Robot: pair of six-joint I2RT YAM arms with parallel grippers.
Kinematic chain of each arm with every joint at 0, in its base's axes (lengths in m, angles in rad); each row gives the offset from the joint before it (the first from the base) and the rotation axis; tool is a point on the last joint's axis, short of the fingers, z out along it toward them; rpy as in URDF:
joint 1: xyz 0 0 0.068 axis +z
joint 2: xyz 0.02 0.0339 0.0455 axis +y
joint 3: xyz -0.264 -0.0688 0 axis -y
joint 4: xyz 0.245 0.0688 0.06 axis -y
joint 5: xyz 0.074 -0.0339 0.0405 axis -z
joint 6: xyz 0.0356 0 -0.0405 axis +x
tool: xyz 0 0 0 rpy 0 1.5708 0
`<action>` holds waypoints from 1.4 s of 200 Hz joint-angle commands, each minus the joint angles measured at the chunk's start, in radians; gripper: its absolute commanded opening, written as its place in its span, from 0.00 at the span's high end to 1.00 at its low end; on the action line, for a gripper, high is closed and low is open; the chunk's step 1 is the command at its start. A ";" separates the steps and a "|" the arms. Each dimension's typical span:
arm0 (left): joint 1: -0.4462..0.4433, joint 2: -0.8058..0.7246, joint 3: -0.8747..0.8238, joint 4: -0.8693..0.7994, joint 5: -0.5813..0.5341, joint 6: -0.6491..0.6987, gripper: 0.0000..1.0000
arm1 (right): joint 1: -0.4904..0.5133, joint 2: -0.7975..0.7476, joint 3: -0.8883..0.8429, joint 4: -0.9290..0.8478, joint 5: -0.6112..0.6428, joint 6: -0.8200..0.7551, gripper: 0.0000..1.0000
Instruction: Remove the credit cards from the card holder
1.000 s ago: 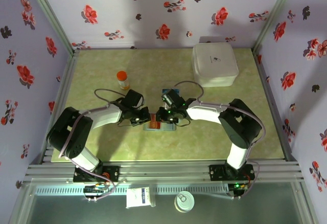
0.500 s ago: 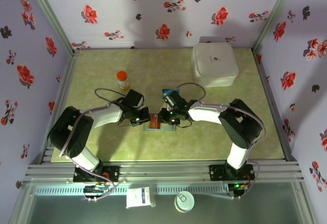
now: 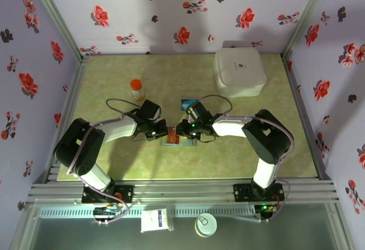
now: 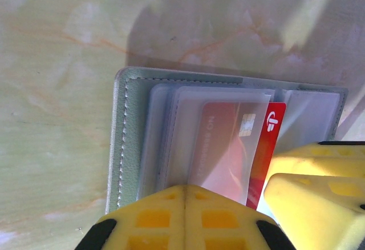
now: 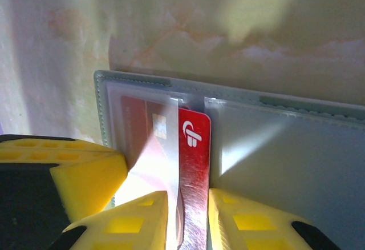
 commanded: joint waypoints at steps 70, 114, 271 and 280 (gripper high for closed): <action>-0.006 0.033 0.001 -0.043 -0.026 0.023 1.00 | -0.013 0.027 -0.027 0.065 -0.041 0.046 0.78; -0.006 0.031 -0.002 -0.041 -0.028 0.022 1.00 | -0.013 -0.001 -0.029 0.068 -0.041 0.049 0.85; -0.004 0.007 -0.019 -0.038 -0.033 0.017 1.00 | -0.066 -0.107 -0.092 -0.057 0.007 -0.026 0.92; -0.004 0.004 -0.019 -0.040 -0.032 0.017 1.00 | -0.067 -0.125 -0.088 -0.087 0.020 -0.041 0.92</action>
